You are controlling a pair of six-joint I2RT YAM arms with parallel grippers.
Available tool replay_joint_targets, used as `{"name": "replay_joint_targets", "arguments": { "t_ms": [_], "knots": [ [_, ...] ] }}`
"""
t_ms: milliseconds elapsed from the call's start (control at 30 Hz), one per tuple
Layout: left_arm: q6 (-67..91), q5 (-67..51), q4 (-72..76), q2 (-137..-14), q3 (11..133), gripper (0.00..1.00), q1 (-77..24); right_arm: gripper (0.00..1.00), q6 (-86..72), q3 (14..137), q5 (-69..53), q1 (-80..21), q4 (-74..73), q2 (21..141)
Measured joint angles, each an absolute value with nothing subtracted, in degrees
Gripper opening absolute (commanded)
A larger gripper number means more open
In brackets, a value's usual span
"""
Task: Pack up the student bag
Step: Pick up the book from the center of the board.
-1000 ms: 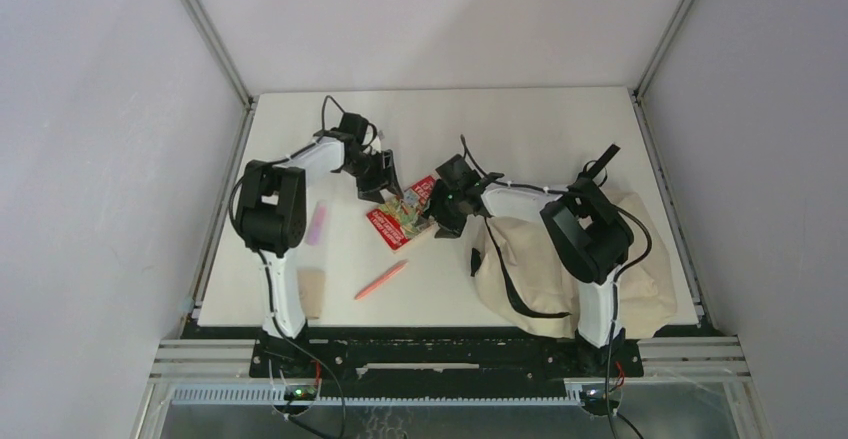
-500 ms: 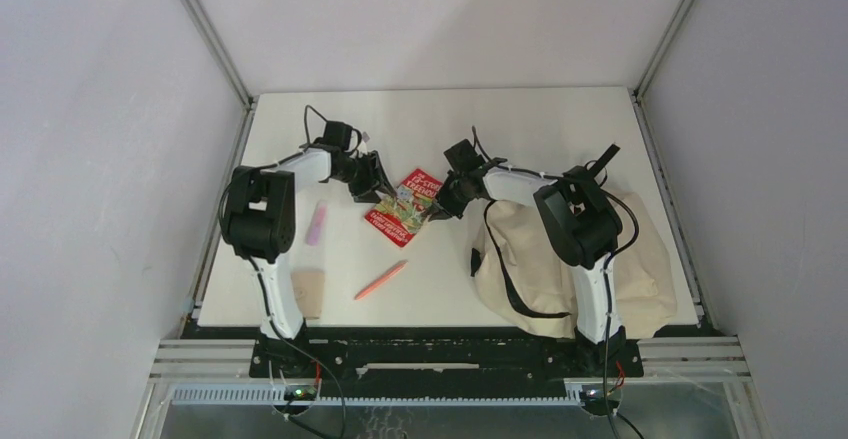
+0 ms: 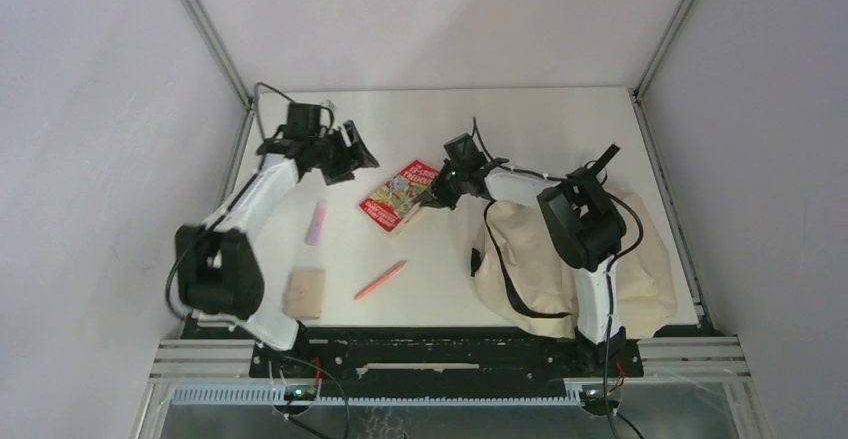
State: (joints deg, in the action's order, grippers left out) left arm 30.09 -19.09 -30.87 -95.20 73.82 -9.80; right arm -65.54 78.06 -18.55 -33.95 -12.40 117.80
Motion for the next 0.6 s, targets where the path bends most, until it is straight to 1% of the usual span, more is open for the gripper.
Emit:
{"name": "replay_joint_targets", "arguments": {
  "t_ms": [67,100,167,300,467,600],
  "knots": [
    [31.1,-17.6,-31.0,-88.1,72.0,0.85,-8.5,0.0,-66.2,77.5,-18.5,-33.5,-11.6,116.5],
    [31.6,-16.9,-31.0,-84.9,70.9,0.89,-7.8,0.0,-66.4,77.3,-18.5,-33.3,-11.2,115.9],
    [32.6,-15.9,-30.7,-79.7,68.2,0.91,-6.6,0.0,-67.1,77.1,-18.6,-32.8,-10.2,114.8],
    [35.2,-15.6,-28.7,-73.6,60.6,0.99,-6.3,0.0,-68.6,76.3,-19.3,-31.9,-7.8,112.4],
    [42.3,-17.2,-19.4,-65.3,42.3,1.0,-6.3,0.0,-70.5,75.2,-21.8,-30.6,-3.8,110.3],
    [44.1,-18.5,-14.9,-63.3,37.6,1.0,-6.3,0.0,-71.3,74.8,-23.8,-29.8,-1.9,109.9]
  ]
}}
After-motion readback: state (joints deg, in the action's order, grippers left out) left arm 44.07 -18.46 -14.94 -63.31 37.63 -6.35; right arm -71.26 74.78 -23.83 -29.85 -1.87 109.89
